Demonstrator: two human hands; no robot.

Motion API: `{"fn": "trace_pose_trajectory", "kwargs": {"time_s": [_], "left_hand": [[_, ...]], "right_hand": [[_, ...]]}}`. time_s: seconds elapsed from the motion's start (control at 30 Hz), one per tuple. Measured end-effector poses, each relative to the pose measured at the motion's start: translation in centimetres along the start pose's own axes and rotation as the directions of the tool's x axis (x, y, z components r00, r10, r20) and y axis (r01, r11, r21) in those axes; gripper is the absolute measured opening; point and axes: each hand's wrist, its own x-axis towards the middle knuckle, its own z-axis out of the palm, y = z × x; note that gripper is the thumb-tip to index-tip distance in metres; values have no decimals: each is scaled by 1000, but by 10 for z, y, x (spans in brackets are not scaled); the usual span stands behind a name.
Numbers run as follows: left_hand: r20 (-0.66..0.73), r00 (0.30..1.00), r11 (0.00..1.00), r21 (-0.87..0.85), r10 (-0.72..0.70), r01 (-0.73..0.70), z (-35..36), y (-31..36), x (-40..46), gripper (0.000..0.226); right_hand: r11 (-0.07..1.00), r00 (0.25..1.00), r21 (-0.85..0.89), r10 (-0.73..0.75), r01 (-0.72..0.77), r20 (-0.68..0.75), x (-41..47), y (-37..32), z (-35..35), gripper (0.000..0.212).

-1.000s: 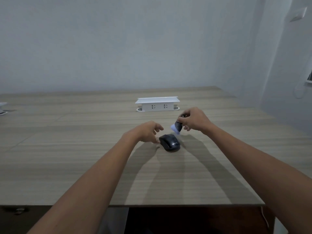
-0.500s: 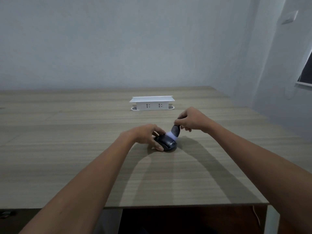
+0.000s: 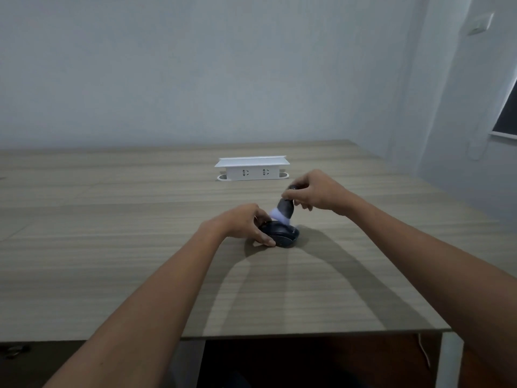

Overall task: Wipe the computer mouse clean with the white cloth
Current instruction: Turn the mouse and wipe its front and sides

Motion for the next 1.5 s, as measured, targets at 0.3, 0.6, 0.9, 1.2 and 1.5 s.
{"fn": "trace_pose_trajectory", "kwargs": {"time_s": [0.3, 0.6, 0.9, 1.2, 1.5], "left_hand": [[-14, 1000, 999, 26, -27, 28, 3, 0, 4, 51], [-87, 995, 999, 18, -46, 48, 13, -7, 7, 49], [-123, 990, 998, -6, -69, 69, 16, -6, 9, 48], [-154, 986, 998, -22, -67, 65, 23, -6, 9, 51], [-154, 986, 998, -1, -59, 59, 22, -5, 10, 53]], "right_hand": [[996, 999, -84, -5, 2, -37, -6, 1, -6, 14], [979, 999, -205, -29, 22, -28, -10, 0, -3, 16], [924, 990, -366, -133, 110, -38, -10, -11, 2, 16], [930, 989, -360, -120, 79, -91, -16, 2, 5, 16], [983, 979, -186, -41, 2, -202, -32, 18, 3, 16]]}}
